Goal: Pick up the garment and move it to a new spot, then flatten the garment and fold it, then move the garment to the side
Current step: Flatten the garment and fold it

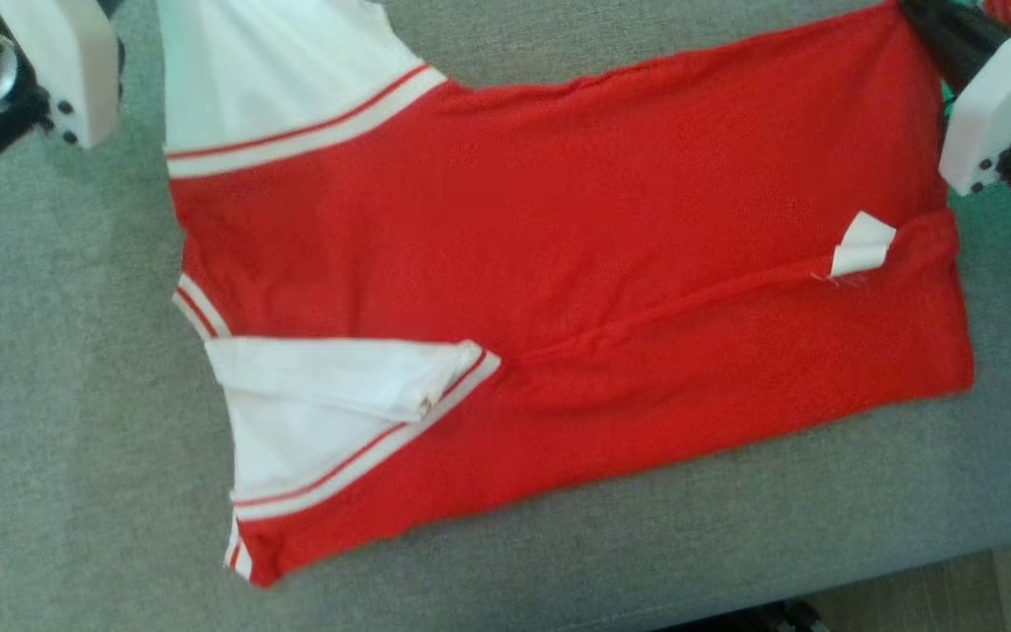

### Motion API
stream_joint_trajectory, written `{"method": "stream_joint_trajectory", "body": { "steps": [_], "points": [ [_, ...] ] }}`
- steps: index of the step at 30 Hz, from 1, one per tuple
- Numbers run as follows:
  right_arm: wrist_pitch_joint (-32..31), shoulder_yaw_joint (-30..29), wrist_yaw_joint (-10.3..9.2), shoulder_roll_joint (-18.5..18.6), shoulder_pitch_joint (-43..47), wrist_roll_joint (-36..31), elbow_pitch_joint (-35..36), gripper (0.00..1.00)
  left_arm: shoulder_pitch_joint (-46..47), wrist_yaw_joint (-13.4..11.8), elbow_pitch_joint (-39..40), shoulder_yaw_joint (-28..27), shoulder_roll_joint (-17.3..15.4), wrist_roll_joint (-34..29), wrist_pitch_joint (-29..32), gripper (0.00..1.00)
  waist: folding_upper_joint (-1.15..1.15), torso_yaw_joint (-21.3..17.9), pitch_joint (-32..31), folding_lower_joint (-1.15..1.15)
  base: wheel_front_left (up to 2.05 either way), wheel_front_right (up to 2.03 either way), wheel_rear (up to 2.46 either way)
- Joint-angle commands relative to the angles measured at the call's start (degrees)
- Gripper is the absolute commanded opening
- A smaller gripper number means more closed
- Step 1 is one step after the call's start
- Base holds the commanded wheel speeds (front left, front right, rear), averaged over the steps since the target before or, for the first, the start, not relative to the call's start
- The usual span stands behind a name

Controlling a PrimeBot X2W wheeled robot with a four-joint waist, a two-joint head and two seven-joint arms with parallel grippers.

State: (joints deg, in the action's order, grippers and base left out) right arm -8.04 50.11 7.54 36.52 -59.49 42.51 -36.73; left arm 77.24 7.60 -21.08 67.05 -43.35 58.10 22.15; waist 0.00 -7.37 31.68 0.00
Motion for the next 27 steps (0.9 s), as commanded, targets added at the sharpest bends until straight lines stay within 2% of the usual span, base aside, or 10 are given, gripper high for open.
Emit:
{"method": "stream_joint_trajectory", "body": {
  "steps": [1, 7, 13, 23, 27],
  "points": [
    [1.45, -0.85, -0.05, 1.39, -0.99, 0.51, 0.47, 0.00, 3.76, -0.11, 0.15, -2.55, -3.04, -1.10, -1.96, 0.00, 0.00, 0.19, -0.25, 0.00, 0.00, 0.00, 0.00],
    [7.24, -3.10, -0.05, 2.67, -2.70, 2.42, 0.27, 0.00, 6.25, -0.11, -2.93, -2.34, -1.46, -3.61, -11.43, 0.00, 0.00, 1.68, -1.42, 0.00, 0.00, 0.00, 0.00],
    [10.11, -3.33, -0.05, 4.30, 0.31, 5.16, 1.22, 0.00, 5.32, -0.11, -2.69, 0.49, -1.03, -1.77, -15.22, 0.00, 0.00, 3.75, -3.20, 0.00, 0.00, 0.00, 0.00],
    [16.60, -6.34, -0.05, 7.95, 9.33, 9.81, 4.66, 0.00, -0.67, -0.21, 4.95, 3.17, -6.00, -0.87, -22.42, 0.00, 0.00, 6.99, -5.65, 0.00, 0.00, 0.00, 0.00],
    [17.75, -7.68, -0.05, 9.85, 13.69, 11.91, 7.17, 0.00, -4.80, -1.50, 9.00, 3.47, -7.71, -0.16, -24.87, 0.00, 0.00, 8.33, -6.34, 0.00, 0.00, 0.00, 0.00]
  ]
}}
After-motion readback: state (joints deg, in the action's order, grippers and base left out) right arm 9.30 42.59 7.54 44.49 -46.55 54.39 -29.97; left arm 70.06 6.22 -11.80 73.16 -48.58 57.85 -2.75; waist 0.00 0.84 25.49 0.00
